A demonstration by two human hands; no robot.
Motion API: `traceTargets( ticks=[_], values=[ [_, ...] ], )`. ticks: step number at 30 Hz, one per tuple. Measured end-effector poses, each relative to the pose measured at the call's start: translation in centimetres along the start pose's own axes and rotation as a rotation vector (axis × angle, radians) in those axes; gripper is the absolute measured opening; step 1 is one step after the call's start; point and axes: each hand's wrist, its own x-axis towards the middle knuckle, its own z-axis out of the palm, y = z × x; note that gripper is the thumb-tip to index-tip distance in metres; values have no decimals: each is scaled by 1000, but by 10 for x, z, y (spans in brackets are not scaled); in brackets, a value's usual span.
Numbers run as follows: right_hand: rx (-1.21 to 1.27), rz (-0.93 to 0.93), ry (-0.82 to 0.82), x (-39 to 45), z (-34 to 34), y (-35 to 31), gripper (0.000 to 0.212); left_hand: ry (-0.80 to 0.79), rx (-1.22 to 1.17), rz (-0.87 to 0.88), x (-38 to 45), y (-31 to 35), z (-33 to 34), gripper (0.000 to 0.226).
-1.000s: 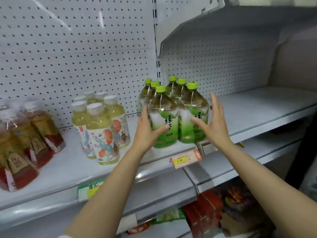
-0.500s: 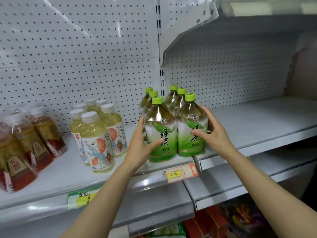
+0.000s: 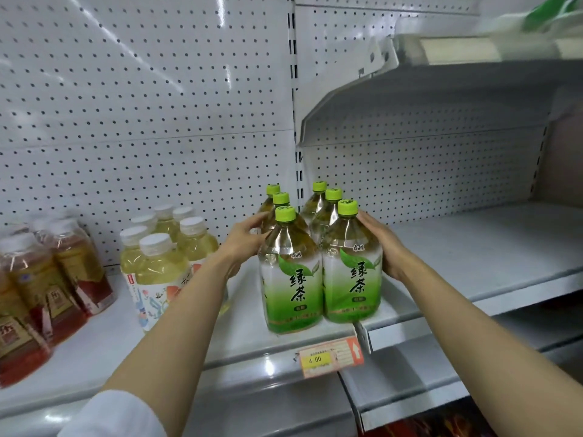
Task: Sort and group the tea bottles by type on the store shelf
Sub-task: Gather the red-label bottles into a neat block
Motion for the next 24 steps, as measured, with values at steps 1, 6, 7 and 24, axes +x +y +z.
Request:
traceTargets(
  ticks=[1, 6, 7, 24],
  values=[
    [0, -1, 2, 1, 0, -2, 35, -4, -13, 14, 0, 0, 0, 59],
    [-29, -11, 15, 4, 0, -7, 22, -31, 24, 75, 3, -8, -5, 56],
    [-24, -10, 16, 4, 0, -7, 24, -33, 26, 73, 4, -10, -6, 57],
    [-541, -862, 577, -84, 57, -29, 22, 984, 420, 503, -163, -52, -56, 53]
  ],
)
